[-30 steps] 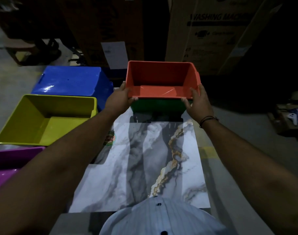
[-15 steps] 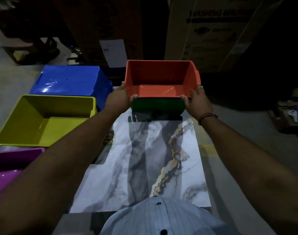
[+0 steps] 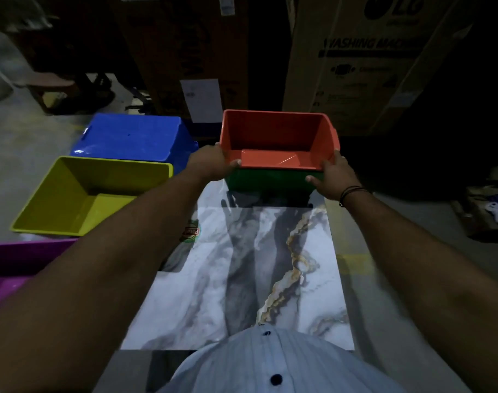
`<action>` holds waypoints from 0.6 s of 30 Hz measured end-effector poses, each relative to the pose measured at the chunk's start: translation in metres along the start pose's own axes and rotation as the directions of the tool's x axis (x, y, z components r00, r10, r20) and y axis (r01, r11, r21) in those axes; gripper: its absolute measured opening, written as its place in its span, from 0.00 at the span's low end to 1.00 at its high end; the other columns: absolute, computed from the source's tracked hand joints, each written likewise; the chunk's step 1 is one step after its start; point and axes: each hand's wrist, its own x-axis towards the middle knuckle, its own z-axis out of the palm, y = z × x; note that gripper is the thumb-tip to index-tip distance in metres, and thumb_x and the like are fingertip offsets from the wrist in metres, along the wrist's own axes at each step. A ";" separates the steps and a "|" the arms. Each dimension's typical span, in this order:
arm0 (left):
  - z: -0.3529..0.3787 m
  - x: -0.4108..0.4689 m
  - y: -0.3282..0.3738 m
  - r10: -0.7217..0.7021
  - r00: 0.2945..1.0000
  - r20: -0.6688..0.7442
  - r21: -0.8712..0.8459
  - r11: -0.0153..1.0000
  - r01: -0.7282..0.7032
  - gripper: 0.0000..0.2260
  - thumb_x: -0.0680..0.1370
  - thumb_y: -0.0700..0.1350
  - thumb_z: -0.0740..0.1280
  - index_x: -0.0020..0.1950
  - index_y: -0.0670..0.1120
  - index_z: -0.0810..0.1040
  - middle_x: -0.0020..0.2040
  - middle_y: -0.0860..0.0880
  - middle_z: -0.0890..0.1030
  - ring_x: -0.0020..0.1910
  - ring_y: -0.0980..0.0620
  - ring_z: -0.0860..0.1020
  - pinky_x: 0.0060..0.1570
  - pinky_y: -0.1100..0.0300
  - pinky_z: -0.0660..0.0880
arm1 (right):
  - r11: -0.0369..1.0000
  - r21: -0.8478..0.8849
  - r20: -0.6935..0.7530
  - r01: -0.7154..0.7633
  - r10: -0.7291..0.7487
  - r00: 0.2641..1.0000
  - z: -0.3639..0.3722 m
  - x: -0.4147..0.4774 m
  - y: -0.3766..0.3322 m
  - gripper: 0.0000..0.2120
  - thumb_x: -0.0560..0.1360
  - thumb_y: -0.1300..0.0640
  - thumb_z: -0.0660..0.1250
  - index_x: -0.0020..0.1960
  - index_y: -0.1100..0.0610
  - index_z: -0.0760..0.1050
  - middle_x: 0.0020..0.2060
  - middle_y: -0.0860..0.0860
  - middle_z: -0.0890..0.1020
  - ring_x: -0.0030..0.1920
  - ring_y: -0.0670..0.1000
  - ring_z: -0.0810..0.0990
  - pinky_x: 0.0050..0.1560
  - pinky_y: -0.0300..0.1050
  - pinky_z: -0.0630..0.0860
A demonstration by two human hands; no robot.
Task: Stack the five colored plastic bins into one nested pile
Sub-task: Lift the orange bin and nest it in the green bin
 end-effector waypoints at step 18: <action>0.012 -0.157 -0.045 -0.194 0.917 -0.349 0.036 0.975 0.220 0.24 0.77 0.62 0.65 0.66 0.47 0.78 0.79 0.43 0.66 0.69 0.35 0.70 0.60 0.44 0.72 | 0.966 0.077 -0.187 0.248 -0.230 0.955 0.035 -0.080 -0.153 0.27 0.77 0.41 0.64 0.70 0.55 0.70 0.75 0.60 0.65 0.77 0.65 0.58 0.75 0.63 0.56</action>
